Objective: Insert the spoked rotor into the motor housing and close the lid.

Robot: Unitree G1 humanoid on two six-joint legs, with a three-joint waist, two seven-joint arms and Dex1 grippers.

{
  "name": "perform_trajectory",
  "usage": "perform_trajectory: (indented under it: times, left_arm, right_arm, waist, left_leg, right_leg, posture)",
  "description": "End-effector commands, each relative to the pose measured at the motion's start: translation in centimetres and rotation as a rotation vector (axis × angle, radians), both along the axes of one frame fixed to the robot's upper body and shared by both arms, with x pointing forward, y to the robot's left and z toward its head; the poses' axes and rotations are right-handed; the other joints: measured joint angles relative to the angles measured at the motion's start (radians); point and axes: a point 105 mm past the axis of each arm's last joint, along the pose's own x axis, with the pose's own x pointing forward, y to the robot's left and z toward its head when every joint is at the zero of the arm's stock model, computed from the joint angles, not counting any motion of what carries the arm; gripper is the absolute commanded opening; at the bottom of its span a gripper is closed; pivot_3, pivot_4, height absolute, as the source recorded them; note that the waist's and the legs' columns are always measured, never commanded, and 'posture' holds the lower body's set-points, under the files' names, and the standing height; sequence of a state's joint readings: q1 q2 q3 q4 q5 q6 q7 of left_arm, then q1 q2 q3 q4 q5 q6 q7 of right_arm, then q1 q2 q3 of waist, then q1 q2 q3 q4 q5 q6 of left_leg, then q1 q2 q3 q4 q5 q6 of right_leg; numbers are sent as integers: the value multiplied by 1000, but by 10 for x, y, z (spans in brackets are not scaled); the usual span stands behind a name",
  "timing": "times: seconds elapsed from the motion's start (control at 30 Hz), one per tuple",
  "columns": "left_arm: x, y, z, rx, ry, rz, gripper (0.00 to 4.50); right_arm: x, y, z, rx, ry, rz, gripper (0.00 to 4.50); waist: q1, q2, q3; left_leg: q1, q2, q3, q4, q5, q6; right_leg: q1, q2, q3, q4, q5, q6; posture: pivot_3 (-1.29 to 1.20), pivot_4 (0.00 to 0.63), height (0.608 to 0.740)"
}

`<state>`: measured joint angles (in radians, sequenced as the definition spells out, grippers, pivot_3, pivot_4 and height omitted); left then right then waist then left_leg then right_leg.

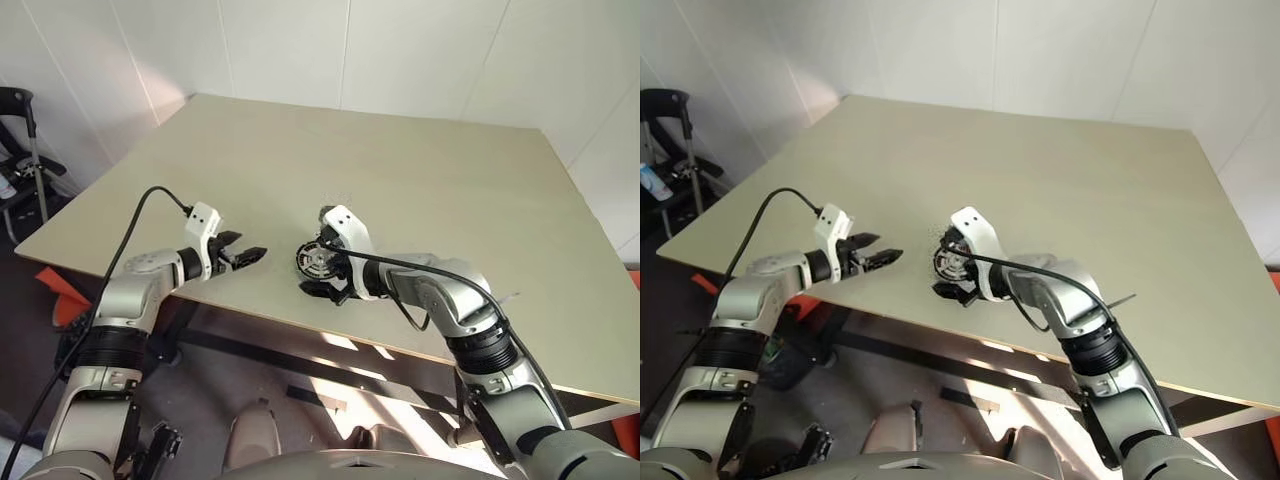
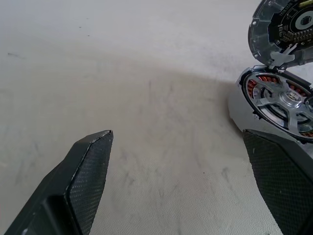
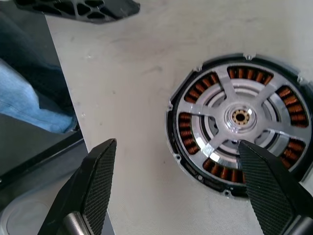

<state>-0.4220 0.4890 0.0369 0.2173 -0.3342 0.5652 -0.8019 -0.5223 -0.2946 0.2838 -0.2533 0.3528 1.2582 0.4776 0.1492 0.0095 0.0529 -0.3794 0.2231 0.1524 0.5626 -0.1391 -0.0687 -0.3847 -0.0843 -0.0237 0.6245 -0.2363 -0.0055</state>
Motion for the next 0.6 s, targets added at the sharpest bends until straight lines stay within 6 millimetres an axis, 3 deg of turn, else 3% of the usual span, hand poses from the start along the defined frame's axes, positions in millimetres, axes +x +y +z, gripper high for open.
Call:
perform_trajectory:
  times: [0.03,0.33,0.5,0.6]
  left_arm:
    - [4,1,16,-5,-54,-3,4500]
    - [8,0,18,-4,-67,-4,4500]
    - [8,2,19,-5,-73,5,4500]
    - [9,2,19,-8,-76,11,4500]
  right_arm:
    - [0,-9,4,-7,-10,-24,4478]
    - [3,-9,2,-19,-15,-21,4478]
    - [6,-8,4,-35,-38,2,2914]
    - [8,-11,6,-54,-59,27,2914]
  waist:
    - [0,0,0]
    - [0,0,0]
    - [0,0,0]
    - [0,0,0]
  left_leg:
    - [0,0,0,0,0,0]
    - [1,0,0,0,0,0]
    - [1,0,0,0,0,0]
    - [1,0,0,0,0,0]
  right_leg:
    - [0,0,0,0,0,0]
    - [1,0,0,0,0,0]
    - [1,0,0,0,0,0]
    - [1,0,0,0,0,0]
  posture:
    - [0,0,740]
    - [0,0,740]
    - [0,0,740]
    - [0,0,740]
